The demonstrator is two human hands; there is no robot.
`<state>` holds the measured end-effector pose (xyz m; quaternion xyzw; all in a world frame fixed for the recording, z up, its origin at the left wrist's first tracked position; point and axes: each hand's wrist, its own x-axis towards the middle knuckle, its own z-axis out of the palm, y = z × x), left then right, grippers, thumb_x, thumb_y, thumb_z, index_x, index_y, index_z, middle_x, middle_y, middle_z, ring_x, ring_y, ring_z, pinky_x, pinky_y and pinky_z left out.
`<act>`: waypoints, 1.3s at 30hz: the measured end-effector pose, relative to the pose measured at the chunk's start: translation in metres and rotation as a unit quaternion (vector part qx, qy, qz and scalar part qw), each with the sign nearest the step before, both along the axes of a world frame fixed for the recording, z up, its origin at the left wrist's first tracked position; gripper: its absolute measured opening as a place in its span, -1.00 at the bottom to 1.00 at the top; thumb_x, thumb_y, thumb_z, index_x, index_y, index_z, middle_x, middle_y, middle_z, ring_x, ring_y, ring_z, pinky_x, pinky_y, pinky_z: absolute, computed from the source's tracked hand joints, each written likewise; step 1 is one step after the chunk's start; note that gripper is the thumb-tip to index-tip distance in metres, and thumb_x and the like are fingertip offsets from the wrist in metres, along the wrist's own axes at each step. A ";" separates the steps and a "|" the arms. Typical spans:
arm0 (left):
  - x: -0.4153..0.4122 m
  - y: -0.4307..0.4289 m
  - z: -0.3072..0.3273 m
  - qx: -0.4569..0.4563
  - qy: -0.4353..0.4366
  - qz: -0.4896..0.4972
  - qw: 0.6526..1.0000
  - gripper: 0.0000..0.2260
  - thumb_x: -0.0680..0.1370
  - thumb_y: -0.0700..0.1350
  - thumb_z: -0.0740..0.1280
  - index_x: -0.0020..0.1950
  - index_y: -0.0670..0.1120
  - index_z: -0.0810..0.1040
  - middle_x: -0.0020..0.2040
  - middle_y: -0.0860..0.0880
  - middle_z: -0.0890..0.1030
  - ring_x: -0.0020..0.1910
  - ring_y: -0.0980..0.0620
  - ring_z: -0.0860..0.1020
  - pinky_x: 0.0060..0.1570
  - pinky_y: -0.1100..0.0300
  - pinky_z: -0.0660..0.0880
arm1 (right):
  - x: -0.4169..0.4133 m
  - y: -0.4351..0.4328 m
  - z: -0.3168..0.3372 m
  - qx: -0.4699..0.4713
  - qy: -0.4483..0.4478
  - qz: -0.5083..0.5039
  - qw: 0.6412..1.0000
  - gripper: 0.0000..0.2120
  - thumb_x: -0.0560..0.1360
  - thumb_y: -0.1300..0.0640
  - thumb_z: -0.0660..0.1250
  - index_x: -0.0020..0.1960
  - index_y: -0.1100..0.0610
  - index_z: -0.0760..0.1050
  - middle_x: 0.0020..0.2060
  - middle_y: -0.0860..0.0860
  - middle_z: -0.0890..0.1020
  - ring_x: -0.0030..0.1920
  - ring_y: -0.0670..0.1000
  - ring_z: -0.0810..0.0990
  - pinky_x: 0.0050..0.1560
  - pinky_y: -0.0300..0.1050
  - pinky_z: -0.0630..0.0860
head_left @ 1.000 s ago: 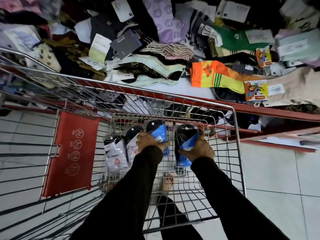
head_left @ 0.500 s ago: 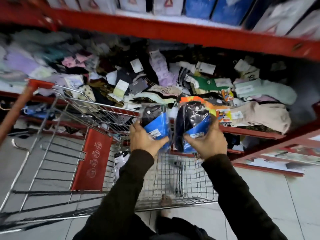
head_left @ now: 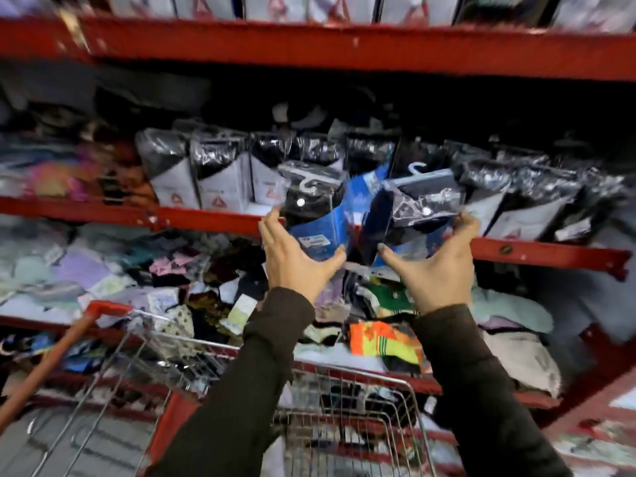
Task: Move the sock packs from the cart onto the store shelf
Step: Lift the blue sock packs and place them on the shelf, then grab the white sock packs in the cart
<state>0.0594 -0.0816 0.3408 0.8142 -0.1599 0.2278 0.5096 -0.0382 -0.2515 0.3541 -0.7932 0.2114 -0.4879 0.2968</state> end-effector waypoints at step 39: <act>-0.051 0.212 -0.366 0.231 0.594 0.083 0.766 -0.47 0.52 0.00 0.42 0.41 -0.19 0.40 0.31 -0.24 0.54 0.25 -0.19 0.55 0.24 0.01 0.49 | 0.000 0.196 -0.344 0.116 0.651 0.223 0.716 -0.31 0.63 -0.09 0.19 0.61 0.16 -0.02 0.60 0.19 0.01 0.56 0.18 0.20 0.45 -0.01 0.33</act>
